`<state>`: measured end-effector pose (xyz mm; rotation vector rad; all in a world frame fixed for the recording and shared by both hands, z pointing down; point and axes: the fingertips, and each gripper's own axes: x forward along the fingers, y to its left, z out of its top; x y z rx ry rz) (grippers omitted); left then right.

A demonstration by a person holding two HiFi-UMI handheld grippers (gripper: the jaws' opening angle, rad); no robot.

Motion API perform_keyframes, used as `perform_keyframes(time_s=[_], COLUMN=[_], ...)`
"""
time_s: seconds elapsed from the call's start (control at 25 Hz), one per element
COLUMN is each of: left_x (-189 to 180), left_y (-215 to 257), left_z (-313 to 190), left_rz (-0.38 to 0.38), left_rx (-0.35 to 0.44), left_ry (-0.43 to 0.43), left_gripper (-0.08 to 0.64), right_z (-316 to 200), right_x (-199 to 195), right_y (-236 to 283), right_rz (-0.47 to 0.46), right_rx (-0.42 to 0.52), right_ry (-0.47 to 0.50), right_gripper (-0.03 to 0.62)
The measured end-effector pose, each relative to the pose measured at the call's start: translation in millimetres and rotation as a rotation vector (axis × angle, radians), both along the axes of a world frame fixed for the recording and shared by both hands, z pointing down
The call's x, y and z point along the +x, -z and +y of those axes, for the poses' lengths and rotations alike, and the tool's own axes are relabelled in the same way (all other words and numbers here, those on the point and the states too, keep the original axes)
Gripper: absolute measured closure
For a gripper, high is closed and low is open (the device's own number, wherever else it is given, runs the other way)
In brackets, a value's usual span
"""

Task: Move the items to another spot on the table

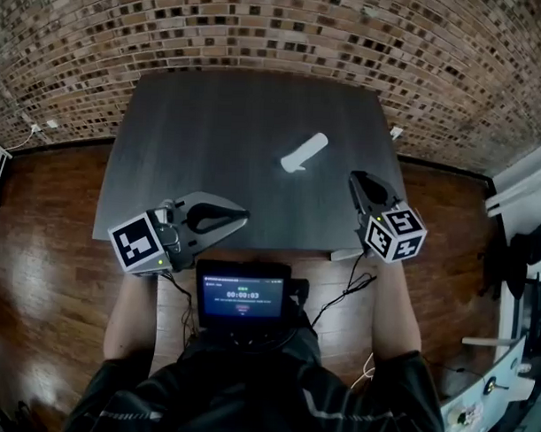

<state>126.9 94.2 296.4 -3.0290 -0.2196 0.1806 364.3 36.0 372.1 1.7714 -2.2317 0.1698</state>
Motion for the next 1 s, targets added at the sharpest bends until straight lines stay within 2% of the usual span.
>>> perform_keyframes(time_s=[0.24,0.32,0.6,0.64,0.68,0.8,0.92,1.0], left_x=[13,19,44,47,51,65,76,83], left_y=[7,9,19,18,16,8,4,2], left_z=[-30,-41,-89,-94,-99,-112,-125,-133], left_rz=[0.004,-0.004,0.017,0.016,0.008,-0.022,-0.035,-0.042], left_rx=[-0.008,-0.002,-0.042,-0.044,-0.041,-0.046,-0.063,-0.07], left_ry=[0.038,0.058,0.131,0.137,0.145,0.167,0.189,0.202], left_gripper=[0.563,0.563,0.563,0.563,0.563,0.563,0.563,0.563], right_z=[-45,-64,-119,-126,-132,-148,-160,-166], right_x=[18,23,47,48,48,48,44,40], right_y=[-4,-9,-27,-30,-34,-49,-76,-96], right_rz=[0.03,0.043,0.104,0.118,0.131,0.169,0.226,0.284], right_rx=[-0.02,-0.031,-0.093,-0.101,-0.108,-0.146,-0.239,-0.297], right_ry=[0.069,0.106,0.243,0.269,0.298,0.392,0.521,0.61], right_gripper=[0.586,0.551,0.551,0.547,0.51,0.502,0.416,0.416])
